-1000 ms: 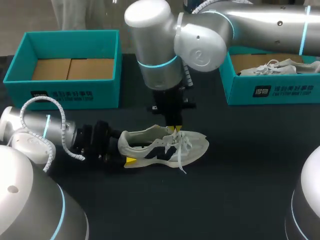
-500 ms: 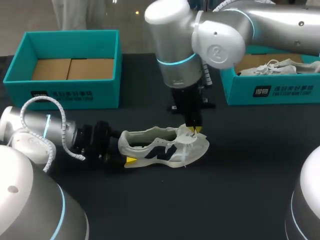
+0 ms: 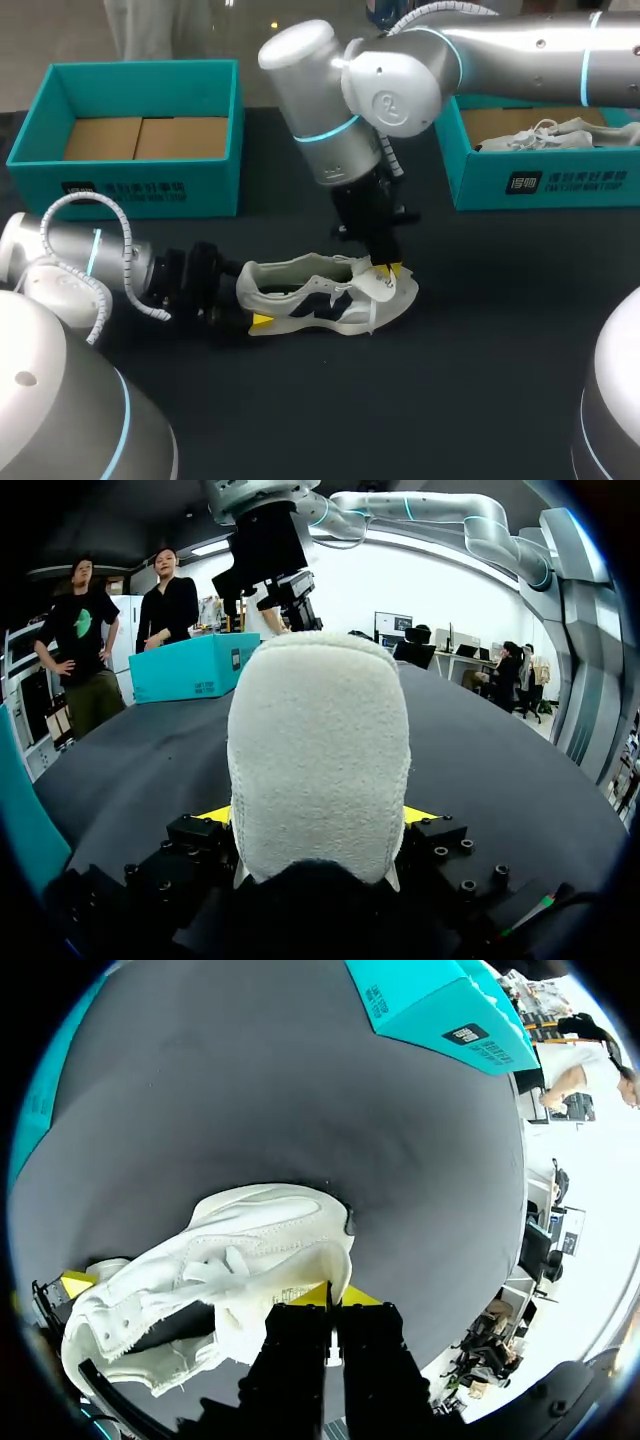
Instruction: Take the shoe out of the shoebox, open the shoe tongue, remove and reinsert the insole, then place the shoe into the shoebox
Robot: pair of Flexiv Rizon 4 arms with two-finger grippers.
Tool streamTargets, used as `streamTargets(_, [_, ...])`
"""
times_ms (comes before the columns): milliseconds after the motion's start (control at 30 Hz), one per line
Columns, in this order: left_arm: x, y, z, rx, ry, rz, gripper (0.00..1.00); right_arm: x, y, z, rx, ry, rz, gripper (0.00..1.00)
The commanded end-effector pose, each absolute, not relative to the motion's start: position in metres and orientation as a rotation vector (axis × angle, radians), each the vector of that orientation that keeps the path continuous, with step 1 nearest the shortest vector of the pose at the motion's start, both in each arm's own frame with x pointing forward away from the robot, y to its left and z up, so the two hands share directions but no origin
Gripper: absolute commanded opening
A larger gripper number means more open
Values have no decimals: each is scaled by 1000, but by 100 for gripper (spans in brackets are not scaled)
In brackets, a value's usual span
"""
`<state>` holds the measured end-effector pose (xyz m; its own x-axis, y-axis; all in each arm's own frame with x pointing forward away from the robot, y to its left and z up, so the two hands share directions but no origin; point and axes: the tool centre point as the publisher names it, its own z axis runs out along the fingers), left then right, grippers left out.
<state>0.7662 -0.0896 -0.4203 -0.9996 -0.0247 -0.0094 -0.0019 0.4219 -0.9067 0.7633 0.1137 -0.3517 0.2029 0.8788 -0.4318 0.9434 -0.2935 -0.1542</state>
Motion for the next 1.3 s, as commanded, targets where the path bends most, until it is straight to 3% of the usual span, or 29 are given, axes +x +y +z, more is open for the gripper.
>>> streamTargets(33, [767, -89, -422, -25, 2634, -1672, 0, 763, 115, -363, 2335, 1762, -689, 0])
streamTargets(167, [767, -89, -422, -25, 2634, -1672, 0, 759, 110, -363, 2348, 1747, -667, 0])
streamTargets(200, [767, -89, -422, -25, 2634, -1672, 0, 759, 109, -362, 2350, 1743, -665, 11])
streamTargets(300, [767, -89, -422, -25, 2634, -1672, 0, 755, 109, -355, 2356, 1727, -653, 86])
streamTargets(333, [767, -89, -422, -25, 2634, -1672, 0, 754, 109, -352, 2356, 1720, -646, 98])
streamTargets(567, [767, -89, -422, -25, 2634, -1672, 0, 753, 112, -332, 2334, 1733, -536, 100])
streamTargets(967, [767, -89, -422, -25, 2634, -1672, 0, 760, 133, -279, 2171, 1910, -41, 100])
streamTargets(1300, [767, -89, -422, -25, 2634, -1672, 0, 770, 169, -249, 1650, 2399, 187, 100])
